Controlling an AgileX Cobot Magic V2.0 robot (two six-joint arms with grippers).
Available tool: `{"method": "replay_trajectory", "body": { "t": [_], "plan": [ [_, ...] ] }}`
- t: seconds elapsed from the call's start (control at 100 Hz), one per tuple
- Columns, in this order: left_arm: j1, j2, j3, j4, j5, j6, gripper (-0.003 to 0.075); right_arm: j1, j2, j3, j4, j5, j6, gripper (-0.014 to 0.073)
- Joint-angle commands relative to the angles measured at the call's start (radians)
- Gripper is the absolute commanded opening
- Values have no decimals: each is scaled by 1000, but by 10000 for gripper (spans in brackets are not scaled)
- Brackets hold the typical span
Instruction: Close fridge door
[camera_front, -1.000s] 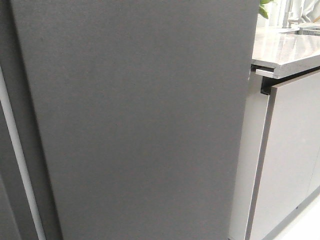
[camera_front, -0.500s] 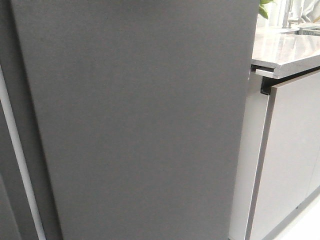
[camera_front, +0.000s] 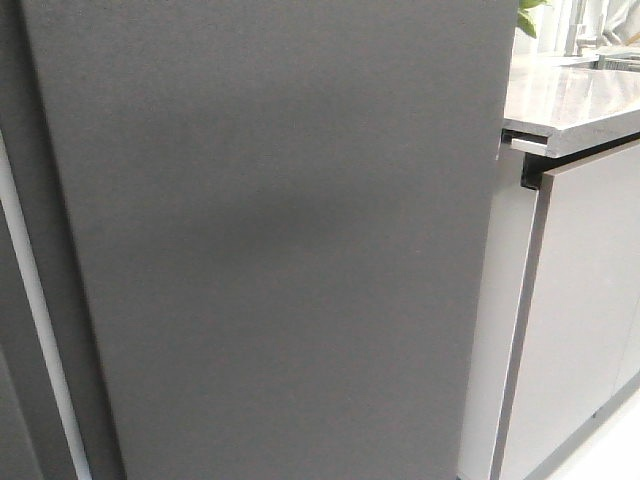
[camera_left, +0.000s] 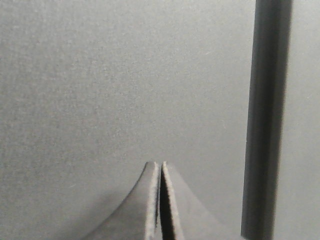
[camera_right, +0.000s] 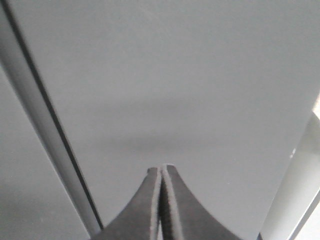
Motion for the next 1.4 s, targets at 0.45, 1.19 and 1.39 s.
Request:
{"method": "replay_trajectory", "body": {
  "t": [0.45,1.19,1.39],
  "plan": [
    [4,-10,35,-5,-73,-4,-20,-4,-8,-3,-4,-78,0,-45],
    [4,-10,35,-5,-73,-4,-20,-440,-350,637,-94,-589,1,-44],
    [4,-10,35,-5,-73,-4,-20,-451,-433,845,-85,-757,1,-44]
  ]
}}
